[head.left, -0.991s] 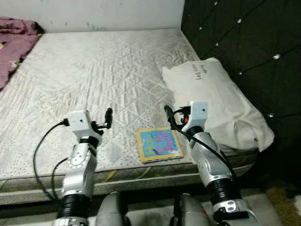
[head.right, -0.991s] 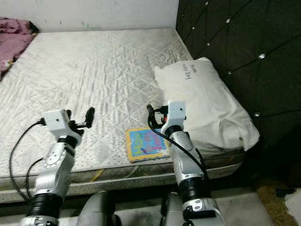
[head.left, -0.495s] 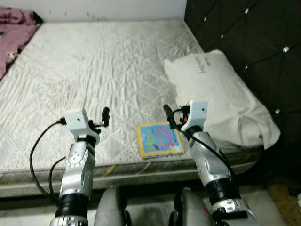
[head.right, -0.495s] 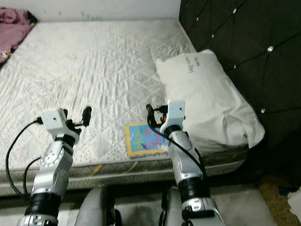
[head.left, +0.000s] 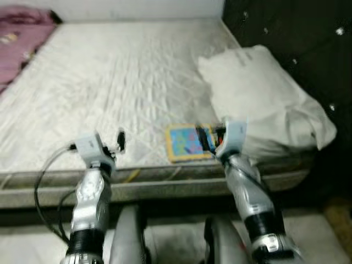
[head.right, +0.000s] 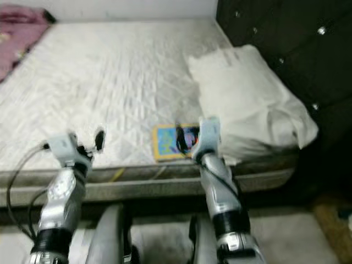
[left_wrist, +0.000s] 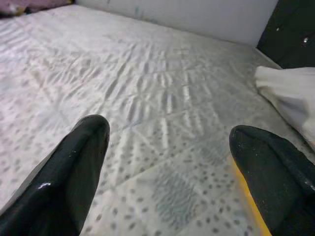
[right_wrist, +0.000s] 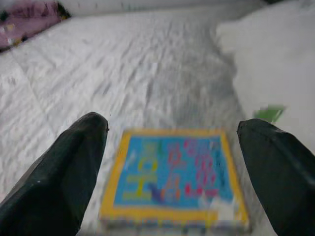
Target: Clean up the room
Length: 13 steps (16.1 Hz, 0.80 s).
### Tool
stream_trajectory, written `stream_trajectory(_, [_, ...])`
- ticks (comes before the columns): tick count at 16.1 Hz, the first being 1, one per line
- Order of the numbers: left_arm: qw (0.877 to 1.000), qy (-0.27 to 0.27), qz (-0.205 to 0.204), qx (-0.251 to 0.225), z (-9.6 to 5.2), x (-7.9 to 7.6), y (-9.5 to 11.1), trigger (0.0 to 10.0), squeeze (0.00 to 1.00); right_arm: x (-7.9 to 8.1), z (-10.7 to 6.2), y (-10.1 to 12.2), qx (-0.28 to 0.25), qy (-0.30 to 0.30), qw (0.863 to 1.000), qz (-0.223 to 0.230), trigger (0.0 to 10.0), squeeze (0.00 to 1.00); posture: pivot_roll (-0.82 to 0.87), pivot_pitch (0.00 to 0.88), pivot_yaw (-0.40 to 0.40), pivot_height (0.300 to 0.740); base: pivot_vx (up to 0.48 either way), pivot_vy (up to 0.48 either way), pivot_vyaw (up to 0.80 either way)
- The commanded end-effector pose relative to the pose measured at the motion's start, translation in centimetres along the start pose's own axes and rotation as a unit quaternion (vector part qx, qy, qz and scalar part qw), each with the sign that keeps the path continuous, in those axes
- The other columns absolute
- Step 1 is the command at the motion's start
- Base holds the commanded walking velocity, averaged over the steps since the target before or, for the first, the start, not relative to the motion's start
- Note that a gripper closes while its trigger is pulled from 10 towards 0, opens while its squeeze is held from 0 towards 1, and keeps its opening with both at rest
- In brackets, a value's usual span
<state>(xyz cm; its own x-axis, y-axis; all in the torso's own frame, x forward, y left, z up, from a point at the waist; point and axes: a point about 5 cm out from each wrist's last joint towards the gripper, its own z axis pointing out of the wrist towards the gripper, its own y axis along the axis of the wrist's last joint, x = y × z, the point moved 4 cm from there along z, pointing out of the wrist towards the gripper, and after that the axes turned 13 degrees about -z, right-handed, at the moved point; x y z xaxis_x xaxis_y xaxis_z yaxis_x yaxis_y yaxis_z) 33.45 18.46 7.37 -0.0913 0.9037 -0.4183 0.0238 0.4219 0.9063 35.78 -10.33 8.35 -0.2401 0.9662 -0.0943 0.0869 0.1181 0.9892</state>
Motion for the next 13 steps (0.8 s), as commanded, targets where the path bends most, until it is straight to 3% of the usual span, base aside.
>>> stream_trajectory(1, [1.0,-0.008,0.004,-0.012,0.48,-0.28,1.02,10.0,0.0,0.05,0.4,1.22,-0.017,-0.001,1.0,-0.001,10.0,0.0,-0.08,0.028,0.01,0.593,0.0,0.0,0.0])
stream_trajectory(5, [1.0,-0.005,-0.006,-0.019,0.35,0.13,1.3,10.0,0.0,0.13,0.46,1.3,-0.018,0.002,1.0,-0.003,10.0,0.0,-0.08,0.028,0.008,0.593,0.0,0.0,0.0])
stream_trajectory(13, [1.0,-0.015,-0.008,-0.018,0.41,-0.17,1.25,10.0,0.0,0.16,0.43,1.37,-0.02,0.003,1.0,-0.005,10.0,0.0,-0.08,0.035,0.01,0.593,0.336,0.0,0.0])
